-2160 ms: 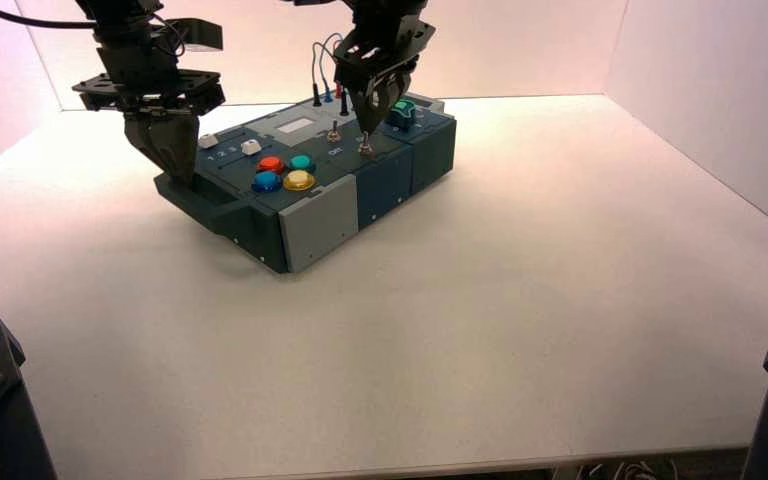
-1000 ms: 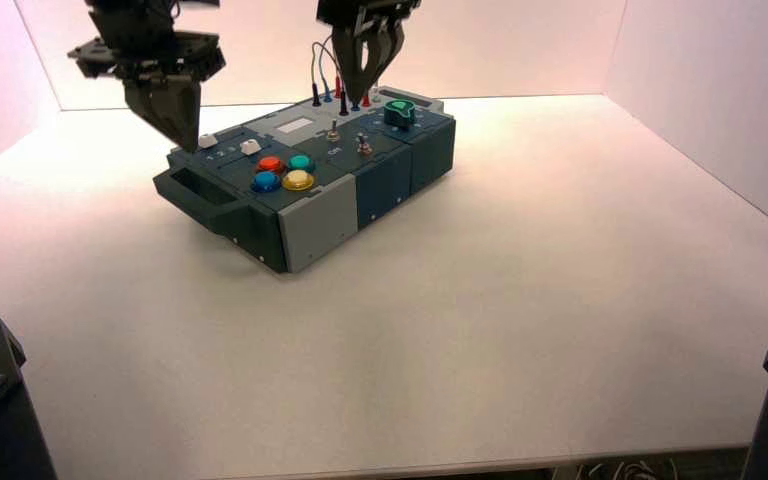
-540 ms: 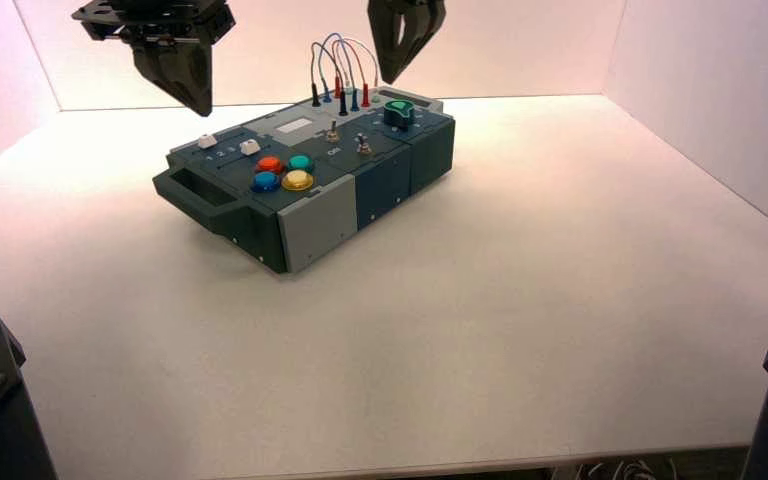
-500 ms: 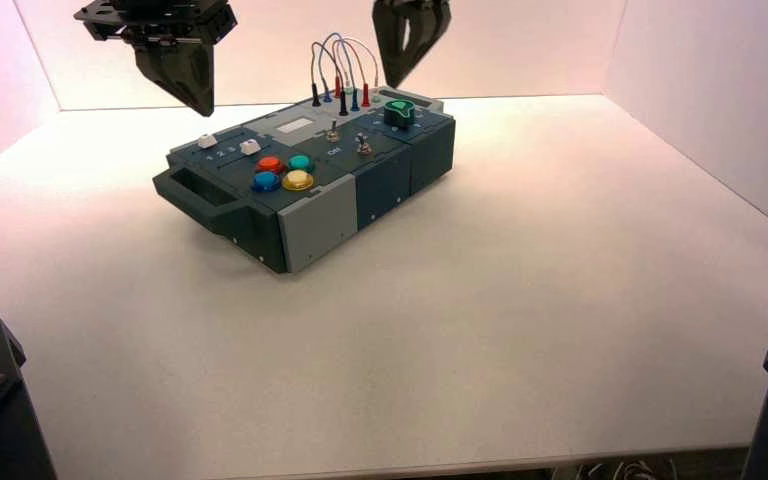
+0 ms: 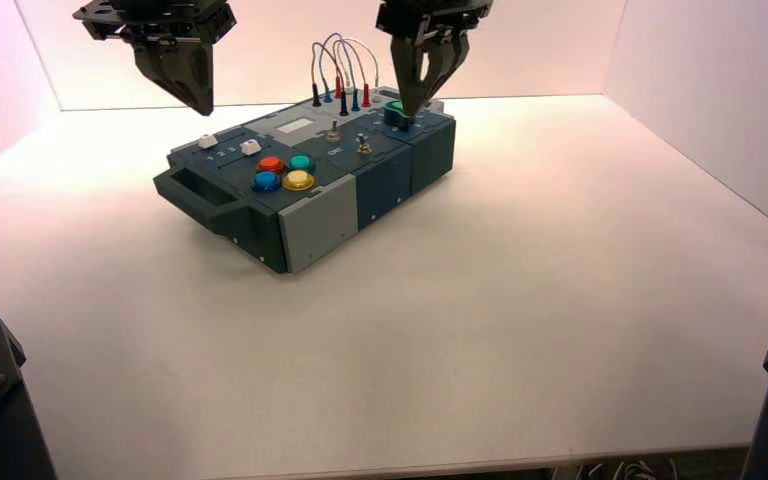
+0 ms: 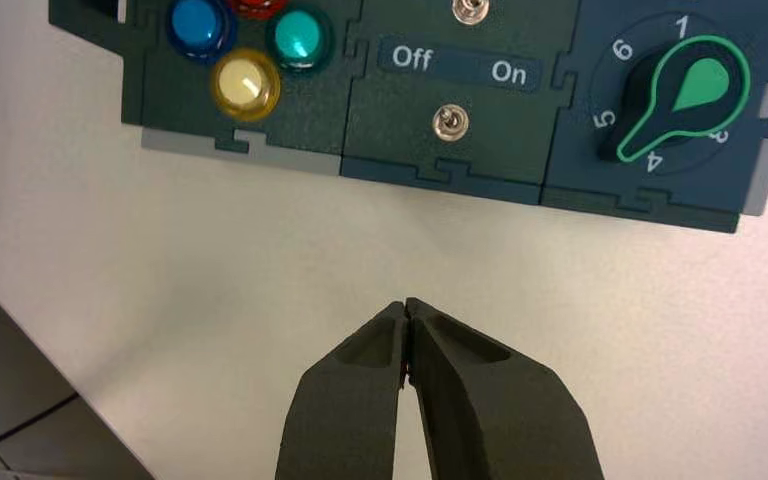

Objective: Flip the bottom switch off with the right gripper.

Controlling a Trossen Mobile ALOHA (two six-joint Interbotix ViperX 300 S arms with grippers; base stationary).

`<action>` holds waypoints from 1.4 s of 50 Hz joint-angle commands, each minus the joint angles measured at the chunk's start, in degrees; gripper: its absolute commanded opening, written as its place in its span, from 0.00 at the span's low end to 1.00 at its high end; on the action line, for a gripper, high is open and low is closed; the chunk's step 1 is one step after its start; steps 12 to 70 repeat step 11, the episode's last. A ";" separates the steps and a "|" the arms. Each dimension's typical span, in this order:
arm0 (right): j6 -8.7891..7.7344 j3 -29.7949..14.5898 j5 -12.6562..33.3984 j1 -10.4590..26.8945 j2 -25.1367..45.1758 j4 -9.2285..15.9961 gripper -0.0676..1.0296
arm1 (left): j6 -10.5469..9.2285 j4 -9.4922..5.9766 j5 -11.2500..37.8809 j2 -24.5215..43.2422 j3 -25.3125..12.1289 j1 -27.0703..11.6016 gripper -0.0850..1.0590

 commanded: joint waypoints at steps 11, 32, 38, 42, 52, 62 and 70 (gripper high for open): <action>0.00 -0.44 -1.05 -1.85 -3.60 -0.26 0.04 | 0.09 -0.88 -0.26 -1.14 -1.49 -0.09 0.05; 0.00 -0.44 -1.05 -1.85 -3.60 -0.26 0.04 | 0.09 -0.88 -0.26 -1.14 -1.49 -0.09 0.05; 0.00 -0.44 -1.05 -1.85 -3.60 -0.26 0.04 | 0.09 -0.88 -0.26 -1.14 -1.49 -0.09 0.05; 0.00 -0.44 -1.05 -1.85 -3.60 -0.26 0.04 | 0.09 -0.88 -0.26 -1.14 -1.49 -0.09 0.05; 0.00 -0.44 -1.05 -1.85 -3.60 -0.26 0.04 | 0.09 -0.88 -0.26 -1.14 -1.49 -0.09 0.05; 0.00 -0.44 -1.05 -1.85 -3.60 -0.26 0.04 | 0.09 -0.88 -0.26 -1.14 -1.49 -0.09 0.05; 0.00 -0.44 -1.05 -1.85 -3.60 -0.26 0.04 | 0.09 -0.88 -0.26 -1.14 -1.49 -0.09 0.05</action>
